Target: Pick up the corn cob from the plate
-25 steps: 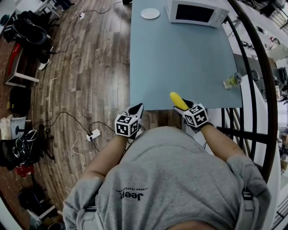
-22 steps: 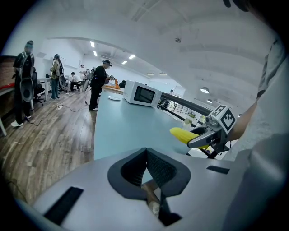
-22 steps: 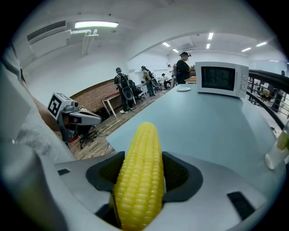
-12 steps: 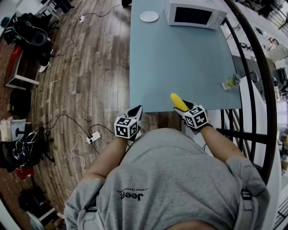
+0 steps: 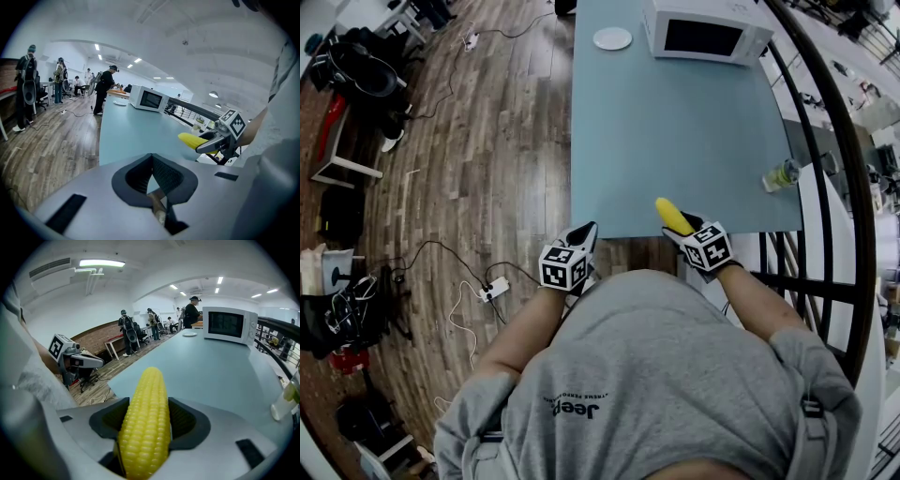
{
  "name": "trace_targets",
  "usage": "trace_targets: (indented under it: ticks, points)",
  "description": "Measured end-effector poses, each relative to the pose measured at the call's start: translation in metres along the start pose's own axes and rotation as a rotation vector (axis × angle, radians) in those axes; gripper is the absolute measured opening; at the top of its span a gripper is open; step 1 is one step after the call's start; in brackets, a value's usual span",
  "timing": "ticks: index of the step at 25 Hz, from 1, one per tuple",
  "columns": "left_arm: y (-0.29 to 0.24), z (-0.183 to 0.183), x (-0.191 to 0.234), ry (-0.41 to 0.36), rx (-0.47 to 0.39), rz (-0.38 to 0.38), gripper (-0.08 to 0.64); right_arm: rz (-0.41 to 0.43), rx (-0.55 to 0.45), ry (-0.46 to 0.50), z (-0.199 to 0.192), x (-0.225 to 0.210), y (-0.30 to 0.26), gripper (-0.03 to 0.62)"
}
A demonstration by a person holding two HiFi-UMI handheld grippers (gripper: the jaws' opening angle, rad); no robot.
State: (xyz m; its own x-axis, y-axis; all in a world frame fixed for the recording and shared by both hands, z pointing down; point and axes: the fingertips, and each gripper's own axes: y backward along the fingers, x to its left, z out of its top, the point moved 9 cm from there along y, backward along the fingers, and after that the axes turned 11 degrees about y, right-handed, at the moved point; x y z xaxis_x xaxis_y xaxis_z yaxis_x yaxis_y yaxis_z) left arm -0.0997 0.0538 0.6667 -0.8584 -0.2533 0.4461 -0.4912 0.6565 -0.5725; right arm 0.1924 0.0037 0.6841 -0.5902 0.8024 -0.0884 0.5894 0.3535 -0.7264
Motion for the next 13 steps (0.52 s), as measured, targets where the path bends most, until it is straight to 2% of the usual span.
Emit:
trace_targets:
  ticks: [13]
  points:
    - [-0.0004,0.0023,0.0005,-0.002,0.001,0.003,0.018,0.002,-0.001,0.014,0.0034,-0.0003,-0.0002,0.268]
